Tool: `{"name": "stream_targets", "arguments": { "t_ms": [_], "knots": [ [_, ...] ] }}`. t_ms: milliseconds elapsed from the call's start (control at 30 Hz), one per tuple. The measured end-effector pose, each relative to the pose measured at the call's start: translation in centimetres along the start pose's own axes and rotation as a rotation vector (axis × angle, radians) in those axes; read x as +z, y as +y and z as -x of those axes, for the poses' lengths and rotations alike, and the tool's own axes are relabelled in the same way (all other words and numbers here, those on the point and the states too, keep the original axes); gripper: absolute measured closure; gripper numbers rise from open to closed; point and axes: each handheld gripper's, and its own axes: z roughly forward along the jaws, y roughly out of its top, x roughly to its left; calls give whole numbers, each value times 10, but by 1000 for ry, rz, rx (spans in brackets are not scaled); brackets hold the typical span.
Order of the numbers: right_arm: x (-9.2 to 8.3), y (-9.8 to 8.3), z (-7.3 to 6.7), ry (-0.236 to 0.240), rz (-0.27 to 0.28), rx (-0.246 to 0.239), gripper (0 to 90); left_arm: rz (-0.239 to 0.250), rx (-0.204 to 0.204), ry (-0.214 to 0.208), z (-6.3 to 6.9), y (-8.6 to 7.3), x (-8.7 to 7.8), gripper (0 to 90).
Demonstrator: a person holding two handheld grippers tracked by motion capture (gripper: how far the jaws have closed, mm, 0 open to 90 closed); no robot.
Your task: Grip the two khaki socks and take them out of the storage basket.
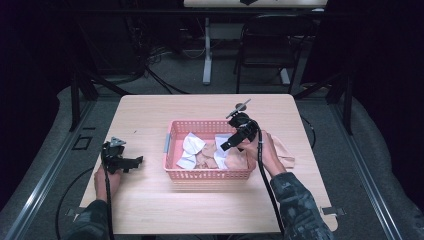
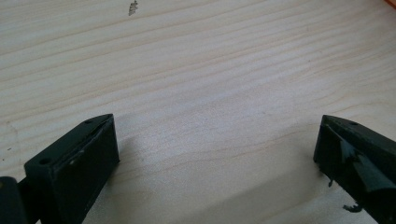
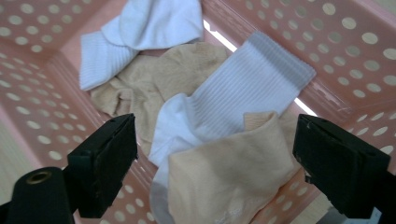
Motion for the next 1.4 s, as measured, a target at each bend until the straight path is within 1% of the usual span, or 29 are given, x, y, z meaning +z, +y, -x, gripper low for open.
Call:
{"name": "stream_targets", "arguments": {
  "t_ms": [67, 133, 233, 267, 300, 333, 367, 400, 433, 533, 567, 600, 667, 700, 733, 767, 833, 900, 933, 1033, 1067, 1167, 1200, 1233, 1267, 1300, 1333, 1367, 1400],
  "knots": [
    [7, 1, 1, -19, -13, 17, 157, 1, 1, 1, 0, 0, 0, 0],
    [12, 3, 2, -23, -47, 21, 185, 0, -1, 0, 0, 0, 0, 0],
    [19, 4, 6, -33, -51, 45, 229, 0, -1, 0, 0, 0, 0, 0],
    [22, 4, 7, -37, -50, 47, 237, 0, 0, 0, 0, 0, 0, 0],
    [23, 4, 8, -39, -63, 45, 254, 0, -1, 0, 0, 0, 0, 0],
    [25, 4, 9, -49, -57, 57, 265, 0, 0, 0, 0, 0, 0, 0],
    [28, 3, 9, -48, -42, 69, 271, 0, 0, 0, 0, 0, 0, 0],
    [29, 3, 10, -46, -65, 69, 281, 0, 1, 1, 0, 0, 0, 0],
    [31, 2, 11, -59, -70, 62, 287, 0, 0, 0, 0, 0, 0, 0],
    [38, 0, 12, -72, -80, 72, 320, 0, 0, 1, 0, 0, 0, 0],
    [37, 0, 12, -74, -97, 71, 332, 1, 1, 0, 0, 0, 0, 0],
    [40, -1, 13, -81, -88, 79, 360, 0, -1, 0, 0, 0, 0, 0],
    [42, -1, 13, -84, -83, 80, 375, 0, 0, 1, 0, 0, 0, 0],
    [42, -1, 13, -94, -91, 79, 400, 0, 1, 1, 0, 0, 0, 0],
    [42, -1, 13, -100, -87, 86, 412, 0, 0, 1, 0, 0, 0, 0],
    [43, -1, 12, -107, -78, 87, 464, 0, 0, 0, 0, 0, 0, 0],
    [44, -1, 12, -110, -80, 91, 482, 0, 0, 0, 0, 0, 0, 0],
    [45, -1, 12, -117, -88, 90, 561, 1, 1, 0, 0, 0, 0, 0],
    [44, 0, 13, -124, -120, 70, 586, 0, 0, 1, 0, 0, 0, 0],
    [45, -1, 11, -128, -90, 93, 692, 1, 2, 1, 0, 0, 0, 0],
    [42, -1, 13, -128, -111, 78, 736, 0, -1, 0, 0, 0, 0, 0],
    [39, -2, 14, -127, -98, 88, 829, 0, 0, 1, 0, 0, 0, 0],
    [38, -3, 14, -120, -94, 93, 848, 0, -1, 0, 0, 0, 0, 0],
    [37, -4, 14, -116, -71, 106, 855, 0, 0, 0, 0, 0, 0, 0],
    [34, -4, 14, -113, -90, 93, 858, 0, 0, 1, 0, 0, 0, 0],
    [30, -4, 14, -104, -78, 98, 859, 0, 0, 1, 0, 0, 0, 0],
    [29, -5, 12, -105, -56, 107, 860, 0, 0, 1, 0, 0, 0, 0],
    [25, -5, 12, -104, -59, 91, 861, 0, 0, 0, 0, 0, 0, 0],
    [23, -5, 11, -106, -45, 97, 861, 1, -1, 0, 0, 0, 0, 0]
  ]
}}
